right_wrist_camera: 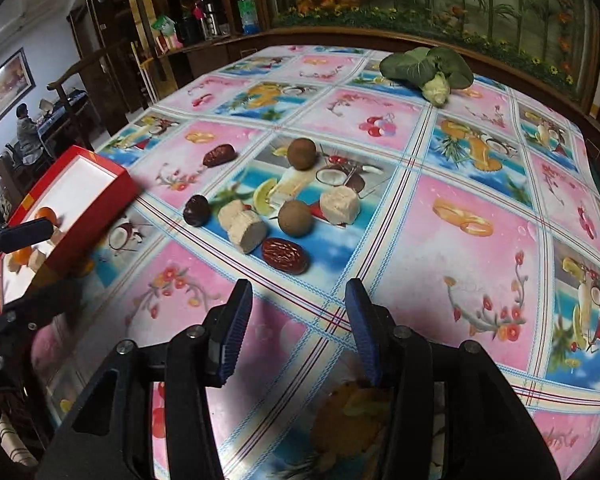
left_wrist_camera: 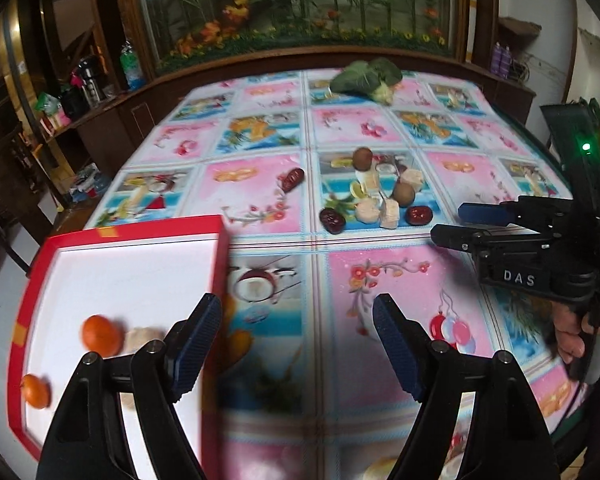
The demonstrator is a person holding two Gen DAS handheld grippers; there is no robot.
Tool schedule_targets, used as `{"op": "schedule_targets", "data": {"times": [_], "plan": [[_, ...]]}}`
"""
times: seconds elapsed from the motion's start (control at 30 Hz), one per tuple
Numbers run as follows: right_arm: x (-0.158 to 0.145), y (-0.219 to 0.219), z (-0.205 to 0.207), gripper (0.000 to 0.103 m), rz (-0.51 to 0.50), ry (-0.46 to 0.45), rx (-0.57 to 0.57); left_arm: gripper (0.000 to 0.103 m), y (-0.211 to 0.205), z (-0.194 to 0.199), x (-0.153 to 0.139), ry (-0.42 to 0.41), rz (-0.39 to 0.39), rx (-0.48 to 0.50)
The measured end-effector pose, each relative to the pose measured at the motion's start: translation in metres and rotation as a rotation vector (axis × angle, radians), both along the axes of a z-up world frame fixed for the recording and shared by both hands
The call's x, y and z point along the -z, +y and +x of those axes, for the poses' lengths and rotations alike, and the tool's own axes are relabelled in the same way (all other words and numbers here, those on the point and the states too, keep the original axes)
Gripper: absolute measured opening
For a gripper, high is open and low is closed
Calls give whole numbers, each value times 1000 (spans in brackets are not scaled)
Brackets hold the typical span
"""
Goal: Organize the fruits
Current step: 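Return the left tool to the table toward a dark red date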
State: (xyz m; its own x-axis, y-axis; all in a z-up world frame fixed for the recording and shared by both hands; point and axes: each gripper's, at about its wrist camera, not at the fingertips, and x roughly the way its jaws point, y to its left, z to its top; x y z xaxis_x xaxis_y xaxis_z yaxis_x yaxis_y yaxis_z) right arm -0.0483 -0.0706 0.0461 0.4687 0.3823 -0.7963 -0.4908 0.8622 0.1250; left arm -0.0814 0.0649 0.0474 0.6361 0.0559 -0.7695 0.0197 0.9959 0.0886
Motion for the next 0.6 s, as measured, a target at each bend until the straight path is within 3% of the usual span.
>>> {"op": "schedule_targets", "data": {"times": [0.37,0.53,0.6], "plan": [[7,16,14,50,-25,-14,9,78,-8,52,22,95,18,10],[7,20,14,29,-35,-36,7,78,-9,68,27,109,30,6],[7,20,14,28,-35,-33,8,78,-9,72,28,112,21,2]]}}
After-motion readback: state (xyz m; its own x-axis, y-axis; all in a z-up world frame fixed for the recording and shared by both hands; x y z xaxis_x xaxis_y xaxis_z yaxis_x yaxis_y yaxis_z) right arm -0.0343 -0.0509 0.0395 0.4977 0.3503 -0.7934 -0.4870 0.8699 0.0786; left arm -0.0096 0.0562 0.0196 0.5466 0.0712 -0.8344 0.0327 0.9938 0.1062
